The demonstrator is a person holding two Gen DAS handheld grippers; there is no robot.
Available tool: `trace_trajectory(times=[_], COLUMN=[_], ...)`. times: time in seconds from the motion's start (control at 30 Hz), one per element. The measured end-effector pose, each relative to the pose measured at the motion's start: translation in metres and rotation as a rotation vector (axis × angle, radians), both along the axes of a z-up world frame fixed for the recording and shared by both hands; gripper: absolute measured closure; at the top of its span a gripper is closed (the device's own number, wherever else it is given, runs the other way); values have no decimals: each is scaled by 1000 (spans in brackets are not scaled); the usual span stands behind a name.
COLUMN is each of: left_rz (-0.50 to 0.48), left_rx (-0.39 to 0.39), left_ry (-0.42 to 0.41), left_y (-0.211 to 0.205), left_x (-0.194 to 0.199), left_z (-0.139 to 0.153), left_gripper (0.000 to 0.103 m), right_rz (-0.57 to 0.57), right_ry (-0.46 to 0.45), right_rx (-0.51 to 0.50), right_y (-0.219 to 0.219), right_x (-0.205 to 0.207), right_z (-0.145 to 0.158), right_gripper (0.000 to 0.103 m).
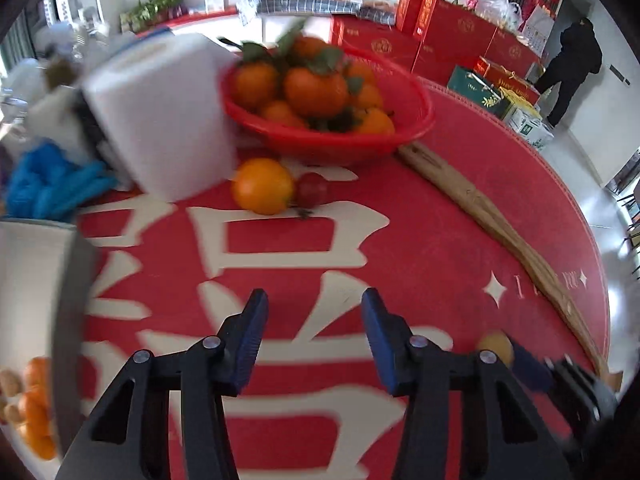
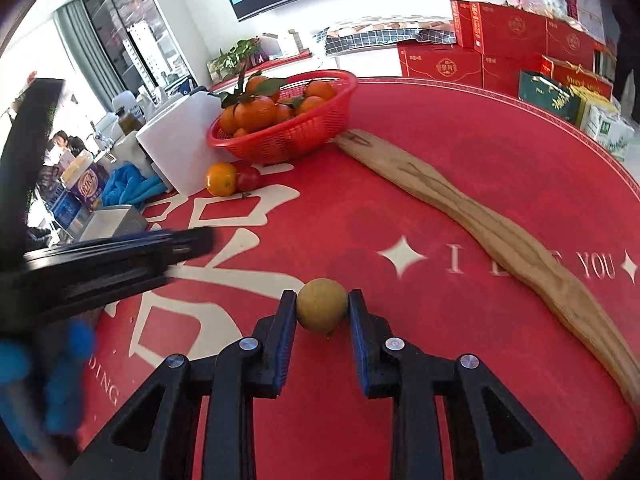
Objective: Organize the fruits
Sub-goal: 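Close the right tool on a round yellow-brown fruit while the left tool grasps a cherry tomato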
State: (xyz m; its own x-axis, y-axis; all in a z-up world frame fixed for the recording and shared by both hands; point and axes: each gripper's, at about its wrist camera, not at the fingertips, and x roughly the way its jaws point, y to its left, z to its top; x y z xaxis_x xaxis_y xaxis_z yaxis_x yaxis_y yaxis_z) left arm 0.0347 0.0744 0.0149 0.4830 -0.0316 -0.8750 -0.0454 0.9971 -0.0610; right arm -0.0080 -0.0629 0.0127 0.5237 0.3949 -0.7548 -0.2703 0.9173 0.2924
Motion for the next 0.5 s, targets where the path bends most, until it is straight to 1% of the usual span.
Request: trace_trajectory(times=[0.1, 0.17, 0.23, 0.3, 0.37, 0.47, 0.5], left_rz=[-1, 18, 54, 94, 118, 129, 130], left_rx=[76, 80, 71, 74, 74, 81, 80], left_ry=[-48, -70, -86, -100, -118, -144, -147], left_y=[-14, -15, -12, -7, -4, -1, -1], left_x=[12, 18, 26, 32, 34, 37, 37], left_z=[-4, -6, -7, -9, -10, -13, -12], left_gripper=[50, 50, 45, 34, 29, 30, 37], right_rz=[-5, -9, -15, -16, -15, -13, -12], right_ry=[2, 5, 8, 11, 12, 13, 14], right_rx=[20, 38, 56, 72, 83, 98, 100], right_y=[-7, -13, -17, -20, -22, -24, -24], right_x=[1, 0, 1, 2, 2, 3, 3], right_z=[0, -1, -2, -3, -4, -4, -4], right_gripper=[76, 76, 76, 76, 76, 76, 76])
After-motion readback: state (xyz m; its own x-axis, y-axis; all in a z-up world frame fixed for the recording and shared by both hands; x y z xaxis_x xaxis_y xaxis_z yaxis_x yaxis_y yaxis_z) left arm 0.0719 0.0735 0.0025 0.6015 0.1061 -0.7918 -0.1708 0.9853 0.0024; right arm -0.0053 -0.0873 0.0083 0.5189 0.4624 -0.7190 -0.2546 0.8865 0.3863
